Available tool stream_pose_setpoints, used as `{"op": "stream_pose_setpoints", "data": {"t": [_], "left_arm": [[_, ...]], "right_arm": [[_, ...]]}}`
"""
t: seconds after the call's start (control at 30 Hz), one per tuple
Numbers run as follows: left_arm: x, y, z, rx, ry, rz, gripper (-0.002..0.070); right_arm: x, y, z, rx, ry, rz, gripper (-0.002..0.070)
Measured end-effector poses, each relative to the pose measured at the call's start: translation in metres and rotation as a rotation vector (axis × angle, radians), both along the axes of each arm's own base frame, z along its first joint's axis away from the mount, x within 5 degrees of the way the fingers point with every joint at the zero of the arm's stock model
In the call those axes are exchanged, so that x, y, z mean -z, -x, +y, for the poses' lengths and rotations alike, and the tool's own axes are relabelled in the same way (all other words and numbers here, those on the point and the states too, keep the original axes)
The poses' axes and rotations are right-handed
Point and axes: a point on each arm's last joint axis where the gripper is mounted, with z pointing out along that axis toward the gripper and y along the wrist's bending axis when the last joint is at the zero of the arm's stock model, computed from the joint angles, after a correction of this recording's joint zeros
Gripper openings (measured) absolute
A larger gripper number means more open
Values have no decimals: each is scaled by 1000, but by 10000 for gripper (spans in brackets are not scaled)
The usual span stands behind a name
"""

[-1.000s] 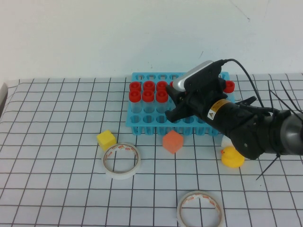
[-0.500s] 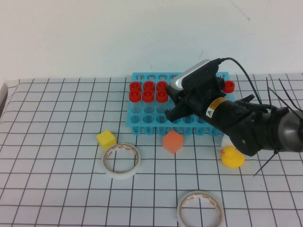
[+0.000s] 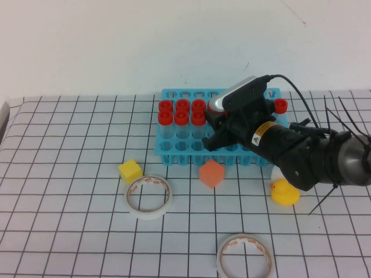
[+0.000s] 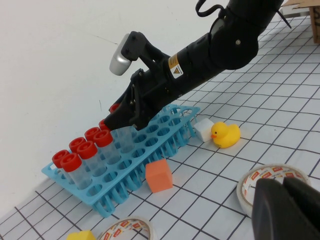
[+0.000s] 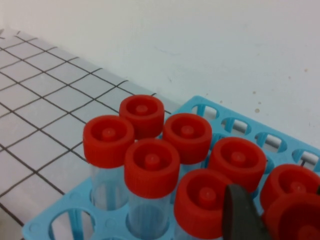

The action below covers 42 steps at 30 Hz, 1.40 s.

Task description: Place the test tubes

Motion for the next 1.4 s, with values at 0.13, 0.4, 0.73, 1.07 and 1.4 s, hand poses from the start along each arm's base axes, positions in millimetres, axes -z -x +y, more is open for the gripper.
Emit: {"op": "stream_pose_setpoints", "data": {"t": [0.13, 0.4, 0.73, 1.07, 1.4], "left_arm": [[0, 0, 0, 0, 0, 0, -1], [0, 0, 0, 0, 0, 0, -1], [0, 0, 0, 0, 0, 0, -1], [0, 0, 0, 0, -3, -3, -1], [0, 0, 0, 0, -3, -3, -1]], "right_arm": [[0, -1, -1, 5, -17, 5, 271], [0, -1, 0, 6, -28, 2, 299], [0, -1, -1, 19, -41, 11, 356], [0, -2, -2, 37, -56, 21, 357], [1, -2, -4, 63, -79, 43, 356]]}}
